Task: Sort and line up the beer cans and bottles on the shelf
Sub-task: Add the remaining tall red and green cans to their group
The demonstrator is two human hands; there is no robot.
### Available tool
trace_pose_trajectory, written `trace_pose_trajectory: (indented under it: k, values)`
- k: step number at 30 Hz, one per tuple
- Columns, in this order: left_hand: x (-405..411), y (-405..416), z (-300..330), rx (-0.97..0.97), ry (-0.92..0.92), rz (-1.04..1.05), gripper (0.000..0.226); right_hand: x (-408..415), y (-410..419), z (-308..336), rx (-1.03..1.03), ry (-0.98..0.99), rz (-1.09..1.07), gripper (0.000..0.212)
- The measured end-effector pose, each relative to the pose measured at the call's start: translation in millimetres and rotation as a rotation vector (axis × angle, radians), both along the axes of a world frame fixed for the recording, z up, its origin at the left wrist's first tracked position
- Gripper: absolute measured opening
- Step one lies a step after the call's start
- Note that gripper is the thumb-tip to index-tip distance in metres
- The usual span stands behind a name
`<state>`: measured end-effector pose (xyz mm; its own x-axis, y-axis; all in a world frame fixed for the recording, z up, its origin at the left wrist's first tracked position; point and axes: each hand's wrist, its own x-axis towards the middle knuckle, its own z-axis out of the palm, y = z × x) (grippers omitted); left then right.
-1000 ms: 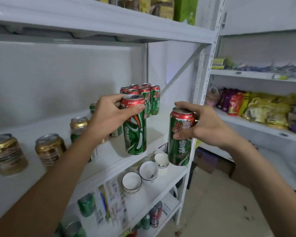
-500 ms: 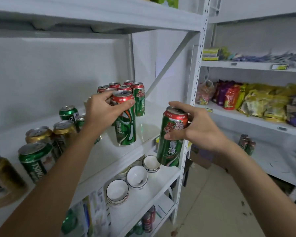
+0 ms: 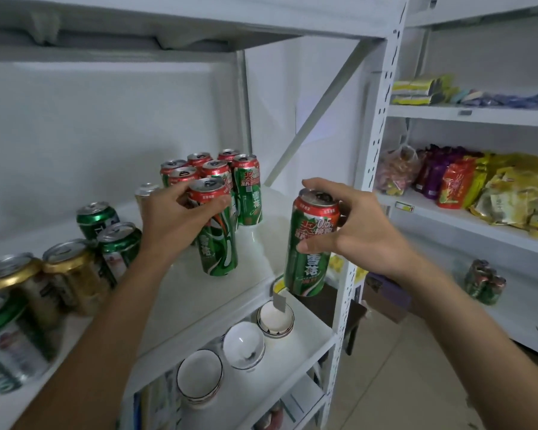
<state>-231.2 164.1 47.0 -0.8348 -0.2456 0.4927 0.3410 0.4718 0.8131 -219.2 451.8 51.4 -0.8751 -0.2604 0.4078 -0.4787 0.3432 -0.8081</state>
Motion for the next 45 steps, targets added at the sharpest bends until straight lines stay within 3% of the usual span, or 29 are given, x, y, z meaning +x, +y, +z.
trace_pose_trajectory:
  k: [9, 19, 28, 33, 39, 45]
  values:
    - [-22, 31, -5, 0.124, 0.025, 0.134, 0.029, -69, 20, 5, 0.028, 0.026, 0.175, 0.094]
    - [-28, 15, -7, 0.134, 0.033, 0.311, 0.033, -150, -31, -2, -0.033, 0.033, 0.342, 0.091]
    - [-37, 13, -7, 0.064, 0.042, 0.474, 0.045, -193, -63, -8, 0.094, 0.157, 0.333, 0.087]
    - [-36, 22, -10, 0.064, 0.037, 0.554, 0.035, -207, -58, -16, 0.041, 0.124, 0.325, 0.095]
    - [-39, 35, -13, 0.035, 0.006, 0.657, 0.049, -208, -56, -20, -0.033, 0.132, 0.380, 0.080]
    - [-42, 40, -15, -0.049, -0.016, 0.687, 0.055, -214, -58, -28, -0.027, 0.168, 0.399, 0.082]
